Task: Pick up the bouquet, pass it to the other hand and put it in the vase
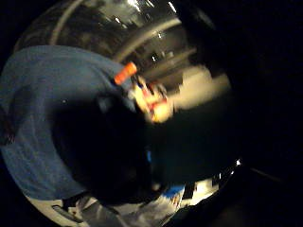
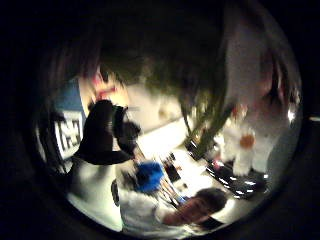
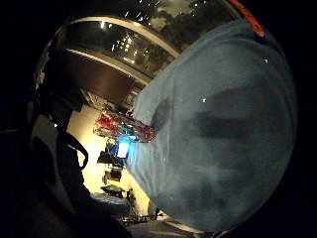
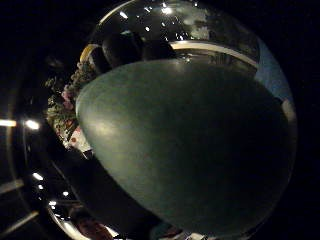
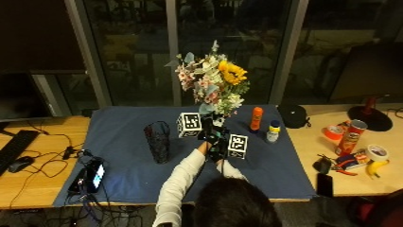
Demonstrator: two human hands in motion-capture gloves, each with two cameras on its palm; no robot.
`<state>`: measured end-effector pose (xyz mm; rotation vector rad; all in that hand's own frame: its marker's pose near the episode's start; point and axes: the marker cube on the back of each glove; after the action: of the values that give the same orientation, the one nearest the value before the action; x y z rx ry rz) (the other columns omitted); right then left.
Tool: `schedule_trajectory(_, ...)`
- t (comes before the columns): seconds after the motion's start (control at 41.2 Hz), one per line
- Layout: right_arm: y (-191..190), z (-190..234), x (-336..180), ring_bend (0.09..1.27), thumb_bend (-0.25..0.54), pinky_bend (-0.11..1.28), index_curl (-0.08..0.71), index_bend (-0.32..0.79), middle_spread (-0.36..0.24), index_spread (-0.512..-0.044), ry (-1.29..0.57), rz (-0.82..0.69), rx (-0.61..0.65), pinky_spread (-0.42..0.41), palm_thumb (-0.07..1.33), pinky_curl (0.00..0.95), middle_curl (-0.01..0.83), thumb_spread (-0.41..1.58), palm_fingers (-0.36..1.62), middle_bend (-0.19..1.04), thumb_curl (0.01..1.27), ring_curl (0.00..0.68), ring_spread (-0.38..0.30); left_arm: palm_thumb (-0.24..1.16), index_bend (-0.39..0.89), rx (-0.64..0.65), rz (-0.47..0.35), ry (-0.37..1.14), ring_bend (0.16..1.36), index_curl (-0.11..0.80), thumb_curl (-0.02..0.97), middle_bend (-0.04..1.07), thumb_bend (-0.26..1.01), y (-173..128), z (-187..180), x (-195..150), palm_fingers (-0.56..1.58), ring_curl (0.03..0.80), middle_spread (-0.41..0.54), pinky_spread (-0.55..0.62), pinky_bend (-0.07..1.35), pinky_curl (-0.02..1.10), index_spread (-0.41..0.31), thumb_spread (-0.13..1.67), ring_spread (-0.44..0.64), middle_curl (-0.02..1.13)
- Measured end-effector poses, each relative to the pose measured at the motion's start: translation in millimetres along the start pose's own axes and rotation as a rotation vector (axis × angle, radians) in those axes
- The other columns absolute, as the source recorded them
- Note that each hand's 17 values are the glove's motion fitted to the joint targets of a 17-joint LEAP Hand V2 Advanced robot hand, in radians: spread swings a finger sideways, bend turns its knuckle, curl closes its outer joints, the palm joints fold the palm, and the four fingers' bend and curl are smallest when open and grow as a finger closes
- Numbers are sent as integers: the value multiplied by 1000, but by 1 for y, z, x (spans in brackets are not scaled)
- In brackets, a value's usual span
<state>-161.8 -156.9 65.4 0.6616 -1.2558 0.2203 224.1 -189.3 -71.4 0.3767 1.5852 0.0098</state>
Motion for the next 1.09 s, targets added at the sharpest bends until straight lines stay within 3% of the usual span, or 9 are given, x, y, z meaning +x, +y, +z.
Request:
schedule_trajectory(0.17, 4, 10, 3, 1077, -15, 821, 607, 569, -143, -195, 67, -40, 50, -200, 1007, 568, 677, 985, 1354, 936, 503, 595, -178, 698, 183, 277, 98, -165, 754, 337, 434, 564, 21, -8, -14, 10, 1451, 344, -200, -255, 585, 376, -156, 883, -252, 419)
schedule_trajectory(0.316, 15, 15, -4, 1063, -36, 811, 577, 402, -145, -202, -4, -151, -177, -231, 968, 550, 648, 925, 1270, 894, 523, 574, -183, 715, 297, 292, 124, -195, 810, 407, 450, 680, -15, -16, -23, 11, 1485, 403, -292, -354, 626, 431, -250, 873, -335, 492)
schedule_trajectory(0.462, 8, 12, 15, 889, -51, 846, 516, 149, -178, -227, 2, -395, -444, -272, 881, 518, 555, 883, 946, 615, 522, 519, -178, 747, 343, 297, 162, -169, 843, 452, 481, 740, -18, -37, -51, 32, 1442, 433, -332, -393, 653, 452, -293, 846, -368, 526)
schedule_trajectory(0.534, 17, 3, 7, 797, -58, 783, 477, 112, -196, -241, 64, -246, -560, -238, 825, 487, 519, 911, 869, 544, 510, 483, -177, 756, 354, 316, 155, -158, 854, 469, 498, 756, -22, -48, -71, 49, 1426, 443, -342, -404, 664, 460, -305, 826, -375, 536)
schedule_trajectory(0.583, 13, -2, 12, 718, -69, 701, 455, 92, -197, -263, 100, -173, -598, -156, 766, 474, 499, 935, 587, 493, 496, 460, -185, 761, 357, 340, 154, -151, 857, 477, 508, 762, -23, -55, -87, 62, 1414, 447, -349, -409, 674, 465, -311, 810, -378, 541)
schedule_trajectory(0.656, -7, -7, 18, 644, -65, 744, 438, 61, -153, -293, 97, -276, -608, -36, 708, 500, 469, 952, 295, 389, 481, 453, -145, 772, 359, 396, 175, -152, 864, 490, 525, 771, -24, -69, -115, 82, 1404, 454, -355, -414, 682, 470, -319, 780, -381, 547)
schedule_trajectory(0.729, -22, -13, 9, 583, -56, 752, 389, 64, -120, -313, 92, -386, -583, 44, 667, 464, 443, 963, 250, 342, 470, 412, -117, 775, 361, 454, 202, -178, 870, 501, 538, 775, -27, -81, -143, 96, 1396, 459, -360, -418, 689, 475, -324, 764, -383, 551)
schedule_trajectory(0.875, -16, -32, -39, 539, -49, 746, 316, 74, -73, -347, 193, -114, -457, 144, 591, 413, 397, 988, 118, 251, 447, 352, -60, 782, 362, 547, 227, -233, 874, 521, 562, 776, -30, -101, -189, 103, 1385, 465, -363, -421, 698, 481, -331, 723, -387, 556)
schedule_trajectory(1.093, -48, -48, -20, 518, -34, 695, 255, 86, -45, -384, 185, -67, -406, 187, 552, 381, 380, 1008, -18, 235, 431, 330, -3, 783, 355, 660, 231, -328, 872, 543, 591, 780, -31, -118, -243, 89, 1378, 472, -365, -421, 700, 484, -335, 693, -389, 561)
